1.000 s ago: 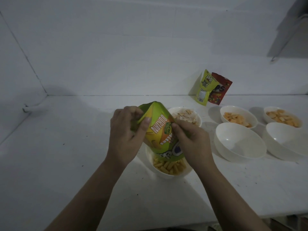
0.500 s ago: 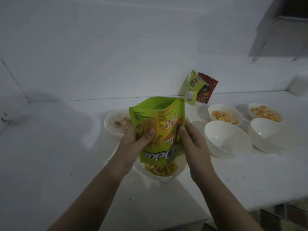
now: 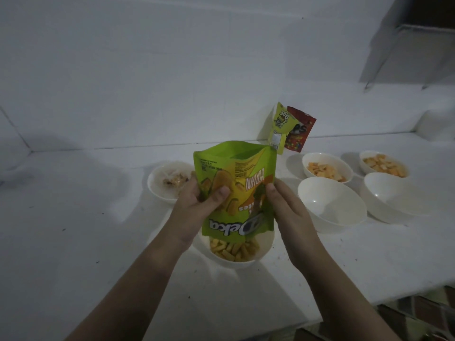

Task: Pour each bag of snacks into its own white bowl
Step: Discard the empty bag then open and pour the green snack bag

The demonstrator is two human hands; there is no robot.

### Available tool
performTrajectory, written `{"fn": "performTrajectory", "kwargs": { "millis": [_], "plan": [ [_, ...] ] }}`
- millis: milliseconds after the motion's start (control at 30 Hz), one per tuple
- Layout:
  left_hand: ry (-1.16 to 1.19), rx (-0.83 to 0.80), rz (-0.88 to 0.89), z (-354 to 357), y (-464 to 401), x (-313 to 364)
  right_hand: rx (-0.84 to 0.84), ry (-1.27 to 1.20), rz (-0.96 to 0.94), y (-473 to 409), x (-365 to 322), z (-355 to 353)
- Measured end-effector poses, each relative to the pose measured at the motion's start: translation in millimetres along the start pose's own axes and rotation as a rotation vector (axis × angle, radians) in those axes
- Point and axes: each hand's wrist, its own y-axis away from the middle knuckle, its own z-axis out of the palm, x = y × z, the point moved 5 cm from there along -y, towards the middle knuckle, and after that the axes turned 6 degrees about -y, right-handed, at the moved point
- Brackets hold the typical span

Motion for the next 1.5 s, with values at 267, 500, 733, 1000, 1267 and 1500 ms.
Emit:
{"fn": "performTrajectory", "kwargs": {
  "millis": [267,500,733,1000,1267,1500],
  "plan": [
    [-0.068,-0.09,-0.007,8,3,7,0.056,-0.1,-0.078,-4,-16,-5],
    [-0.124,-0.081,0.029,11,-2,21,0.233,-0.12,-0.118,-3,-22,-17],
    [-0.084,0.07,0.117,13,-8,29,0.155,-0.146,-0.085,-1,-30,-13],
    [-0.119,-0.041,0.074,15,-7,3,0.244,-0.25,-0.198,1,-46,-18],
    [-0.168,-0.087,0.008,5,-2,-18,0.278,-0.244,-0.23,-1,-55,-18],
    [-0.092,-0.115,0.053,7,-4,7,0.257,-0.193,-0.233,-3,-50,-20]
  ]
}}
